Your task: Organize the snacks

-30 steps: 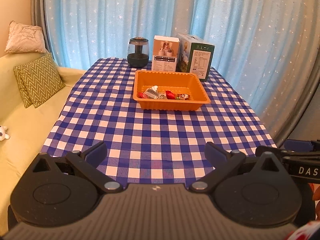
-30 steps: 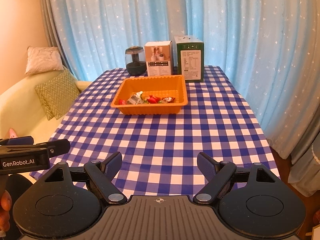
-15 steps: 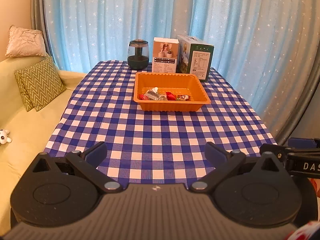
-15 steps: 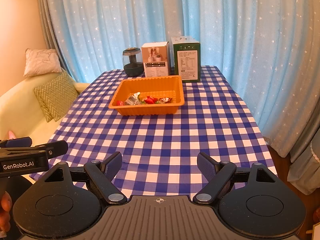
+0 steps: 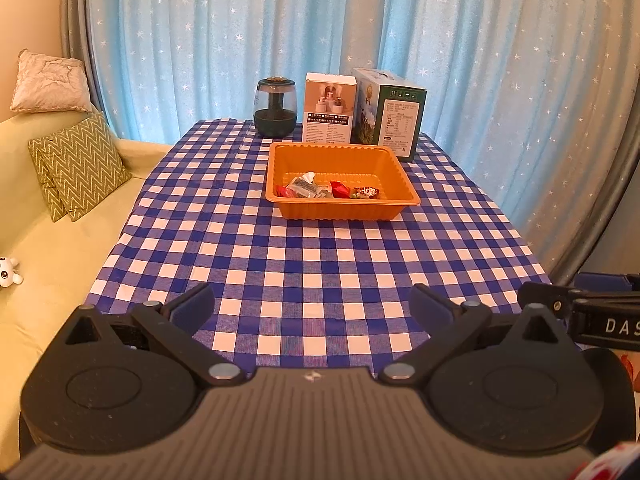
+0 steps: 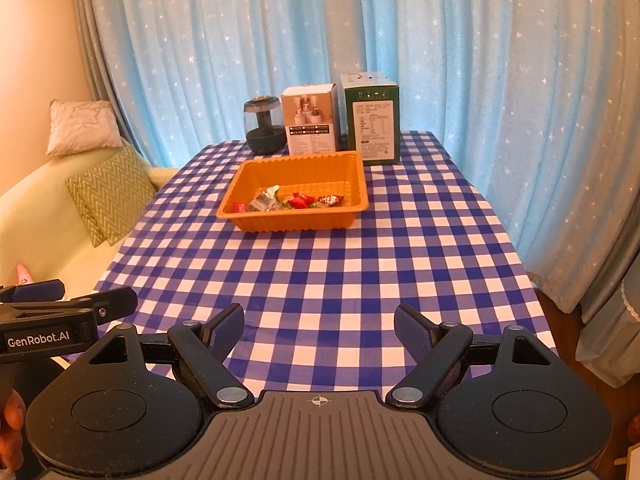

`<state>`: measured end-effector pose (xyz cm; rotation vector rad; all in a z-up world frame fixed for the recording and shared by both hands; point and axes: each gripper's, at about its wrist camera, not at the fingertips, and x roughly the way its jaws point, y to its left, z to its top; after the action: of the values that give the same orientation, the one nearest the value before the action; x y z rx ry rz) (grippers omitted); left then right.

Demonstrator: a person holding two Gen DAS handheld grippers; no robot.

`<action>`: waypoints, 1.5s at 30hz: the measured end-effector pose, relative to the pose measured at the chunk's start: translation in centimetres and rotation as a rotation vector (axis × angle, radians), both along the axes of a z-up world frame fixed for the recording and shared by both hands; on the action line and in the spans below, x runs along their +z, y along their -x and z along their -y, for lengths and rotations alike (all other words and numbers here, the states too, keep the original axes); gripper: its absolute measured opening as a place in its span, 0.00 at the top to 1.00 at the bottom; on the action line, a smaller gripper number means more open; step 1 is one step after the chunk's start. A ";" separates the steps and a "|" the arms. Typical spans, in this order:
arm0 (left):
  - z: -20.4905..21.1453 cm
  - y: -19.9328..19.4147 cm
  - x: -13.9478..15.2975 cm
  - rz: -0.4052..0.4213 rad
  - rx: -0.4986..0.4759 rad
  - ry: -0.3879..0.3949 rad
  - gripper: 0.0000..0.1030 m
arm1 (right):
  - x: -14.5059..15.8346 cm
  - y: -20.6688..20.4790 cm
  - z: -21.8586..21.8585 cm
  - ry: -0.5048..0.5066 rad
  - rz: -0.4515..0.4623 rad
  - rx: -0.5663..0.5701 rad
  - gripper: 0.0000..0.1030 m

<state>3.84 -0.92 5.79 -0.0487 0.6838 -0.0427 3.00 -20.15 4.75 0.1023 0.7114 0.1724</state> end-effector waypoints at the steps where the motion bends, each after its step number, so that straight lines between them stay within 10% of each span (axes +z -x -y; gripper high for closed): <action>1: 0.1 0.0 -0.1 0.000 -0.001 -0.001 0.00 | 0.0 0.0 0.0 0.000 0.000 -0.001 0.21; 45: 0.6 0.2 -0.9 -0.012 -0.007 0.006 0.00 | -0.3 0.3 -0.1 -0.011 -0.007 -0.007 0.21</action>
<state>3.67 -1.50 4.92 -0.0528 0.6957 -0.0513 2.71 -20.10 4.42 0.1161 0.7167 0.1689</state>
